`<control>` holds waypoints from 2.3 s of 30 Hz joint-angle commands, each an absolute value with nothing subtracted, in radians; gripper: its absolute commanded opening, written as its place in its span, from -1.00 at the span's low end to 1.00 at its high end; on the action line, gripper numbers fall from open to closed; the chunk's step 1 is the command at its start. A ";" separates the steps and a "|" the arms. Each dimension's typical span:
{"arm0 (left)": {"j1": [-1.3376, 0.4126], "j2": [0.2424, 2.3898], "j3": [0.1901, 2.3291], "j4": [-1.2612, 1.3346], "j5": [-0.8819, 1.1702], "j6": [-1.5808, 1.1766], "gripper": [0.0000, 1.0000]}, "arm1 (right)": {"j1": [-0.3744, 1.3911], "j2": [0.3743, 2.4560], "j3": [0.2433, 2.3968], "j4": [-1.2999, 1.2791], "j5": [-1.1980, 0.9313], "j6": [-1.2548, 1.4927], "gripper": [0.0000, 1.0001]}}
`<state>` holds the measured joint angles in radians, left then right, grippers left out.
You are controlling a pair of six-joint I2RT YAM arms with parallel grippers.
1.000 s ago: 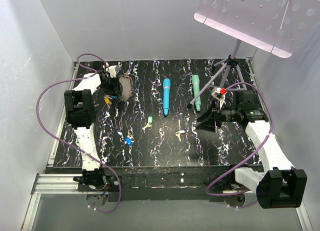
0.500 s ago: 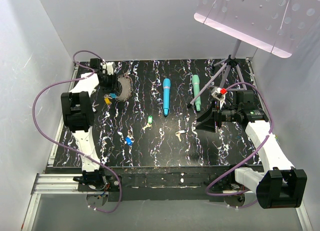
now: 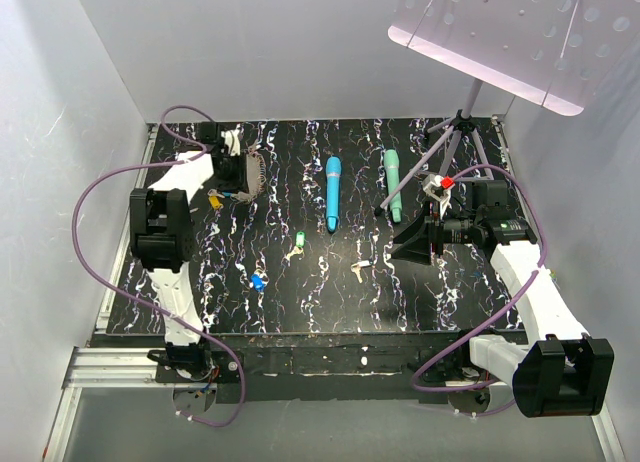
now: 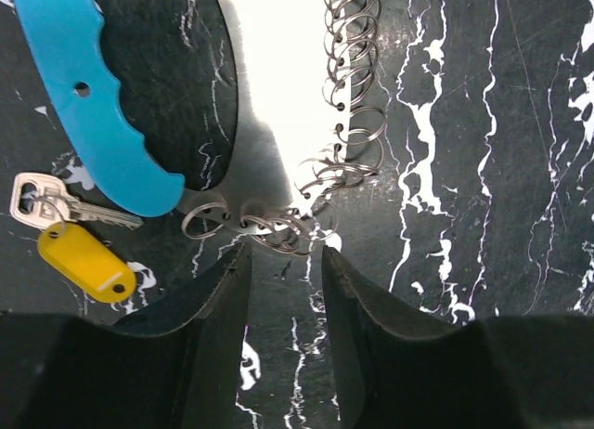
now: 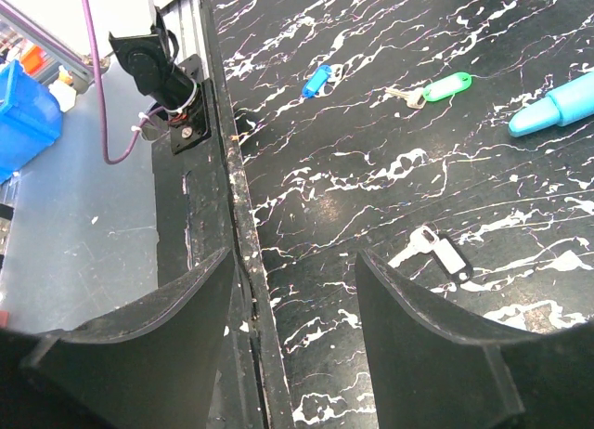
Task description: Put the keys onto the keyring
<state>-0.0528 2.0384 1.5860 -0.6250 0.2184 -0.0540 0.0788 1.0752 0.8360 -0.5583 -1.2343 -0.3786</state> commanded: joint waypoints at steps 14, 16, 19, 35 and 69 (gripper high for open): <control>-0.137 2.095 1.675 -0.667 -0.127 -0.175 -0.32 | 0.080 1.068 0.854 -0.575 -1.264 -0.405 0.27; -0.138 2.109 1.687 -0.675 -0.129 -0.179 -0.32 | 0.081 1.068 0.854 -0.575 -1.264 -0.405 0.27; -0.143 2.126 1.712 -0.690 -0.129 -0.179 -0.34 | 0.080 1.068 0.856 -0.575 -1.264 -0.405 0.27; -0.144 2.141 1.715 -0.718 -0.104 -0.169 -0.44 | 0.080 1.068 0.854 -0.575 -1.266 -0.407 0.27; -0.156 2.123 1.707 -0.738 -0.140 -0.097 -0.60 | 0.080 1.063 0.856 -0.577 -1.267 -0.407 0.27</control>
